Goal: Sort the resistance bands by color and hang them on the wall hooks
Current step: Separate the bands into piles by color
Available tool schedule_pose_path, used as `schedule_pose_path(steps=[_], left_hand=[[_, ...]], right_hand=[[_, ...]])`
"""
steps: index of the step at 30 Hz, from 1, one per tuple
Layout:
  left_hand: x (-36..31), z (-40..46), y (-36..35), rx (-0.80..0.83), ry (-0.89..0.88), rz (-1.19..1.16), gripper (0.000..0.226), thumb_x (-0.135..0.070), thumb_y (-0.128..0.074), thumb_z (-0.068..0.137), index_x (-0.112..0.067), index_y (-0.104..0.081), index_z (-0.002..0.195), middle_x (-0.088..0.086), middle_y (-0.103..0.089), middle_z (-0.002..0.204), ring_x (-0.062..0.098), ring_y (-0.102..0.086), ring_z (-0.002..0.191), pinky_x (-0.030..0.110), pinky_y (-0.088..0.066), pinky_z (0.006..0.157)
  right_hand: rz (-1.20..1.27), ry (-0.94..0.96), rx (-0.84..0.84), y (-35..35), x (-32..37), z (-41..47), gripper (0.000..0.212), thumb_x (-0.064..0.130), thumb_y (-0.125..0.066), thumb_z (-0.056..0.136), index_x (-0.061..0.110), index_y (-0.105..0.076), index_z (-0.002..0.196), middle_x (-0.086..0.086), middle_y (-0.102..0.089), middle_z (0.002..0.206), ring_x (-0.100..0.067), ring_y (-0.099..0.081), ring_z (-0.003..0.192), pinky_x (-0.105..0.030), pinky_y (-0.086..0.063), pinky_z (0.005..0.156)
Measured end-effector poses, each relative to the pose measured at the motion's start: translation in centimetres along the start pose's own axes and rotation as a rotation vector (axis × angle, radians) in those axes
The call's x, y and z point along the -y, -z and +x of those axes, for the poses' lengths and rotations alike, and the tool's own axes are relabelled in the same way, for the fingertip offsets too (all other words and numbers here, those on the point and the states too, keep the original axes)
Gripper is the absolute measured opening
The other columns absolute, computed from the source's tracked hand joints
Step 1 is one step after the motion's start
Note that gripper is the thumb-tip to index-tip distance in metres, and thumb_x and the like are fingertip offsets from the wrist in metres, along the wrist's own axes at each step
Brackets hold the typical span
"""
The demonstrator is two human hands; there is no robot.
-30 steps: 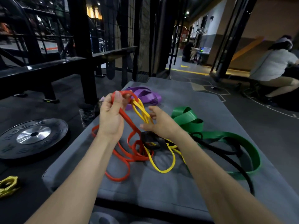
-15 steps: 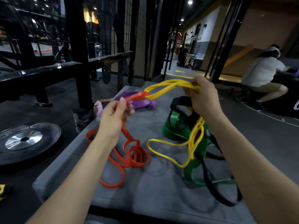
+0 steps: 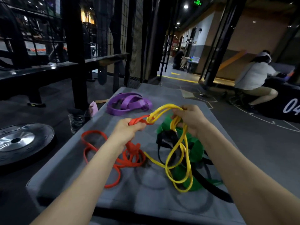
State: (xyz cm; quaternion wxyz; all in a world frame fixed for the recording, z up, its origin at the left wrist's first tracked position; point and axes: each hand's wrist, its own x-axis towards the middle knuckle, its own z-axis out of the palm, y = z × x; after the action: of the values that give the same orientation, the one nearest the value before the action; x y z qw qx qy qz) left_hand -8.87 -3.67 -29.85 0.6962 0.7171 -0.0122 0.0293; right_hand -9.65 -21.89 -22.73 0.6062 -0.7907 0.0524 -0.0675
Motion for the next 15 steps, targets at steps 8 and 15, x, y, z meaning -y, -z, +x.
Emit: schedule_pose_path(steps=[8,15], left_hand=[[1.0,-1.2,-2.5,0.004,0.012,0.007,0.041,-0.039,-0.083,0.062,-0.021,-0.061,0.09,-0.006,-0.066,0.088,0.009,-0.062,0.08,0.023,-0.049,0.072],[0.4,-1.7,-3.6,0.039,0.148,-0.143,0.032,-0.038,-0.072,0.076,-0.011,-0.062,0.09,-0.011,-0.048,0.044,0.009,-0.039,0.043,0.026,-0.036,0.051]], right_hand=[[0.374,-0.092,0.066,-2.2,1.5,-0.8,0.019,0.002,-0.046,0.096,0.006,-0.047,0.077,-0.009,-0.053,0.07,-0.018,-0.06,0.068,-0.037,-0.047,0.059],[0.432,-0.045,0.076,-1.9,2.3,-0.7,0.017,0.001,-0.044,0.096,0.006,-0.047,0.08,-0.008,-0.054,0.066,-0.02,-0.059,0.066,-0.034,-0.05,0.064]])
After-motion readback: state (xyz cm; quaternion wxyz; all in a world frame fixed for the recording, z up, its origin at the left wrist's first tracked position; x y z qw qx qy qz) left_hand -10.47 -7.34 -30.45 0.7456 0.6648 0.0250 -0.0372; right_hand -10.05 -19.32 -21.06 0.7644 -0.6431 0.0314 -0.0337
